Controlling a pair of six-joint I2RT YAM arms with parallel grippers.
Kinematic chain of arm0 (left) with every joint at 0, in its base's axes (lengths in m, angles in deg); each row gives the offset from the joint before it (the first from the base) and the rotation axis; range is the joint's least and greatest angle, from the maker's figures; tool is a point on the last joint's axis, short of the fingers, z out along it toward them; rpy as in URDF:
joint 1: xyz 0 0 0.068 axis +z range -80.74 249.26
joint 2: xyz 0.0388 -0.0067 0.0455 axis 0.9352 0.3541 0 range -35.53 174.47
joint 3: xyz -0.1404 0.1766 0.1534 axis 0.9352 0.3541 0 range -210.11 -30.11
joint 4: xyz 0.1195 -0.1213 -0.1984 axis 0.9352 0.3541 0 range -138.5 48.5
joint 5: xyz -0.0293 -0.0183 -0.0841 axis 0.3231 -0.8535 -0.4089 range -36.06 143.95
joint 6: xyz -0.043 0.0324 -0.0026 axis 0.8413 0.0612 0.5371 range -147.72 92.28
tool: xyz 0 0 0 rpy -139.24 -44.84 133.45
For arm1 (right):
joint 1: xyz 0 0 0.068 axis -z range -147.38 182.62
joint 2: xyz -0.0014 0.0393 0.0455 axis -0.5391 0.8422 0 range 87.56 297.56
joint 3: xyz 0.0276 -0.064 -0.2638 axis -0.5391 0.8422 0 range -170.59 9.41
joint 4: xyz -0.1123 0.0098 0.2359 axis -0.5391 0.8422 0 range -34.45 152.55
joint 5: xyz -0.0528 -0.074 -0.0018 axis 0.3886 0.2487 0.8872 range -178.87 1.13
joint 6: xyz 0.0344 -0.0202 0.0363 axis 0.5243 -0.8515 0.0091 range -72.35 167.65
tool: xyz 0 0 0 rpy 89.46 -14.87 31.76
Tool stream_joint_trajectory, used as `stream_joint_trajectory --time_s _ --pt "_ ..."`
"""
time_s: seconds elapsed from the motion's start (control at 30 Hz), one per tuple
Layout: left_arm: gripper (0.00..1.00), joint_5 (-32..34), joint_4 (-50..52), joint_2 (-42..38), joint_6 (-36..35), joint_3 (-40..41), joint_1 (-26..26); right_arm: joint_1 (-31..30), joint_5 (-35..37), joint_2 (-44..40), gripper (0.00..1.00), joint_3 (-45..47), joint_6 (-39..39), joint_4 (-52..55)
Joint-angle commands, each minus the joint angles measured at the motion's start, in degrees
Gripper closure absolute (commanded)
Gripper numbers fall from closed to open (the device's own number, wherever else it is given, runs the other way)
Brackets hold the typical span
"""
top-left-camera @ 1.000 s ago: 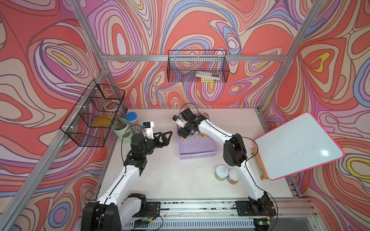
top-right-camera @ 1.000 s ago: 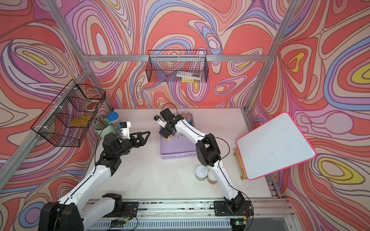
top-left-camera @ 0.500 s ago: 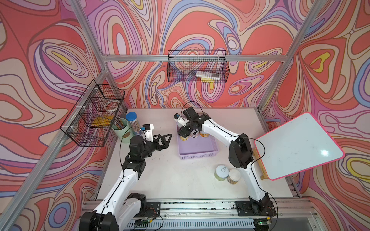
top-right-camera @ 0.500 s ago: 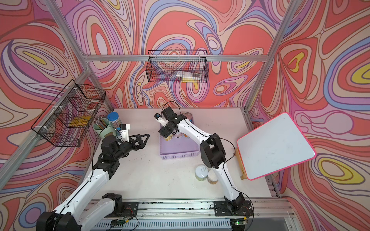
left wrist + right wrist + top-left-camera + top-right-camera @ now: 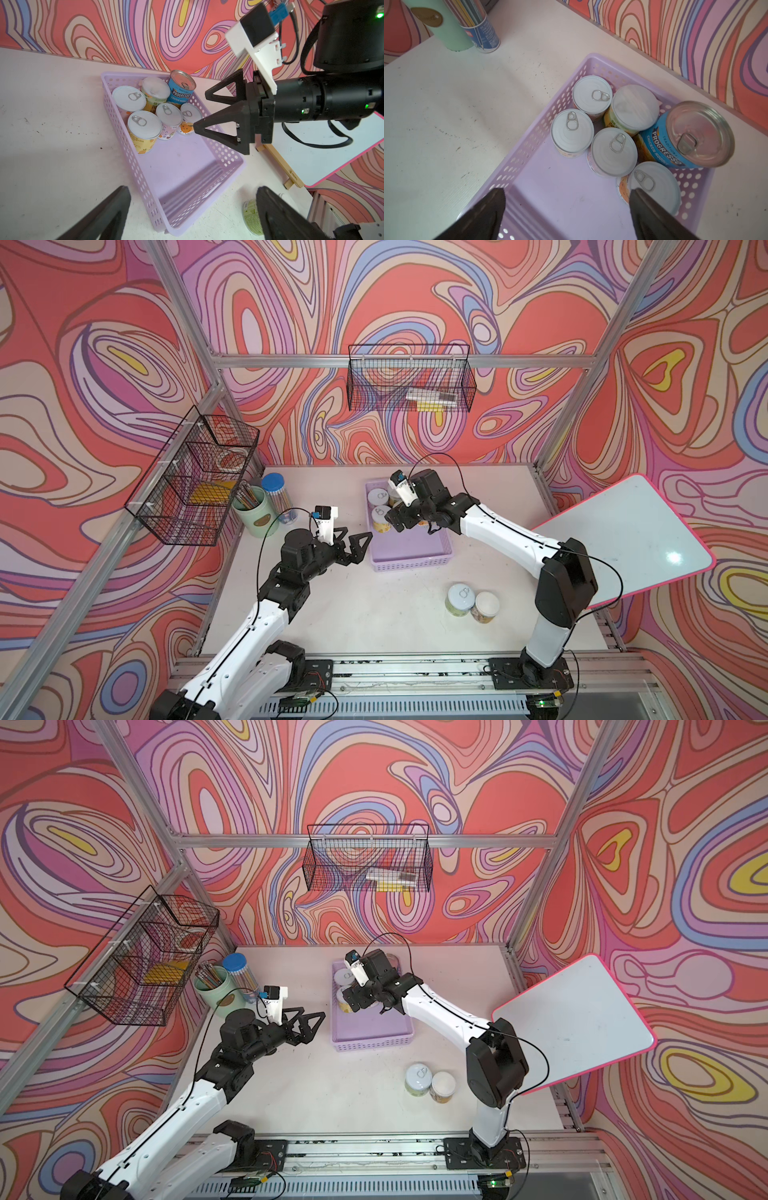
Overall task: Put the canned food in the basket
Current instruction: Place the canned food in the basket, then pick up the canned food from the center of the board.
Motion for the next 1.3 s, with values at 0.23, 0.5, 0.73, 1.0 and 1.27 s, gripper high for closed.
stream_joint_trajectory --time_s 0.23,0.5,0.73,1.0,1.27 --pt "0.01 4.6 -2.6 2.5 -4.0 2.8 -10.2 0.2 7.3 -13.2 0.02 15.3 30.2 -1.6" --pt "0.01 10.1 -5.5 9.2 -7.1 0.2 -20.9 0.1 7.2 -21.2 0.02 21.3 30.5 6.0" --pt "0.01 11.3 -9.1 17.3 -9.6 -3.8 -27.6 0.1 12.7 -29.5 0.02 24.0 33.3 16.9" --pt "0.01 12.4 -14.9 25.8 -11.0 -6.6 -35.7 0.1 14.6 -35.6 0.02 25.3 42.5 31.6" --pt "0.01 12.7 -18.1 28.1 -9.5 -5.4 -39.7 0.1 9.9 -38.8 0.03 29.0 45.1 36.9"
